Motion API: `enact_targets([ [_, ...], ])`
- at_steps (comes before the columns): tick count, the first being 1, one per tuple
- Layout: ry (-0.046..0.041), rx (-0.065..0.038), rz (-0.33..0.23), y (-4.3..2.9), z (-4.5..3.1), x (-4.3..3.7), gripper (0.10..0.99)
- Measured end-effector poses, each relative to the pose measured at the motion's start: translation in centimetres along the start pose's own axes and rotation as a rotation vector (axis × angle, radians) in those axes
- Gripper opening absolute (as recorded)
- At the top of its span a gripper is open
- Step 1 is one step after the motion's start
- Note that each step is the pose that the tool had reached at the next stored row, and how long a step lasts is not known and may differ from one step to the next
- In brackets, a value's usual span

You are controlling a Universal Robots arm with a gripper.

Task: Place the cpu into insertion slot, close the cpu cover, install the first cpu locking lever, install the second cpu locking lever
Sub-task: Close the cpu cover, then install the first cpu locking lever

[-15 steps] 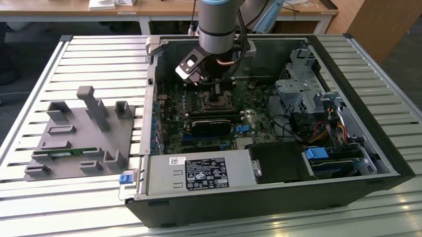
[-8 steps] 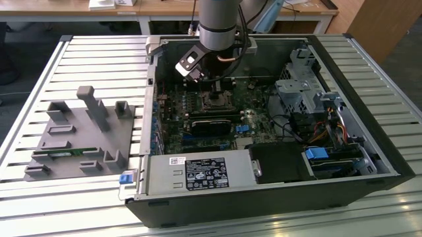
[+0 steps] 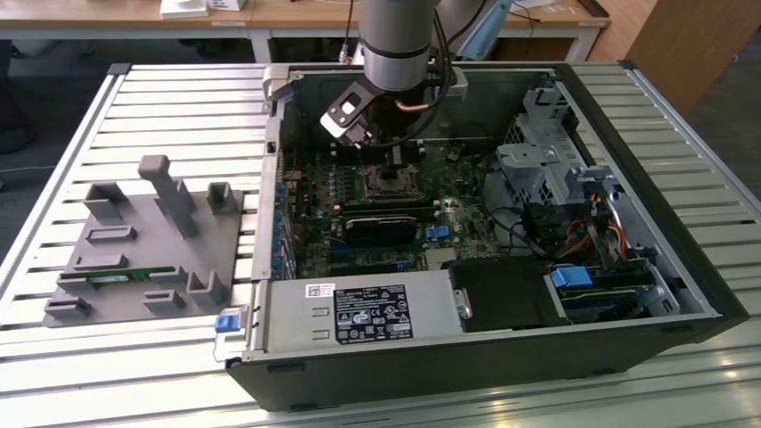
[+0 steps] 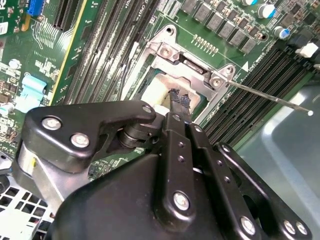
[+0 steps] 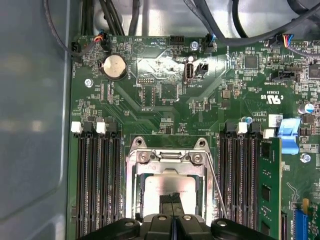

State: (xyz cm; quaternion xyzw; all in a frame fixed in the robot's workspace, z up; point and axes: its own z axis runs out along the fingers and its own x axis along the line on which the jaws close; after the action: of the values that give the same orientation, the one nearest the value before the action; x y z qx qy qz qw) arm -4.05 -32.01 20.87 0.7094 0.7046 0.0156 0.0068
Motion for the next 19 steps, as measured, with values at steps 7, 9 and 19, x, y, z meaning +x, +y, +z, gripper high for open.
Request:
enact_targets([
  [7,0.0003,0.0,0.0,0.27,0.01,0.0,0.106],
  [9,0.0003,0.0,0.0,0.3,0.01,0.0,0.106],
  [19,0.0002,0.0,0.0,0.31,-0.13,0.0,0.106],
])
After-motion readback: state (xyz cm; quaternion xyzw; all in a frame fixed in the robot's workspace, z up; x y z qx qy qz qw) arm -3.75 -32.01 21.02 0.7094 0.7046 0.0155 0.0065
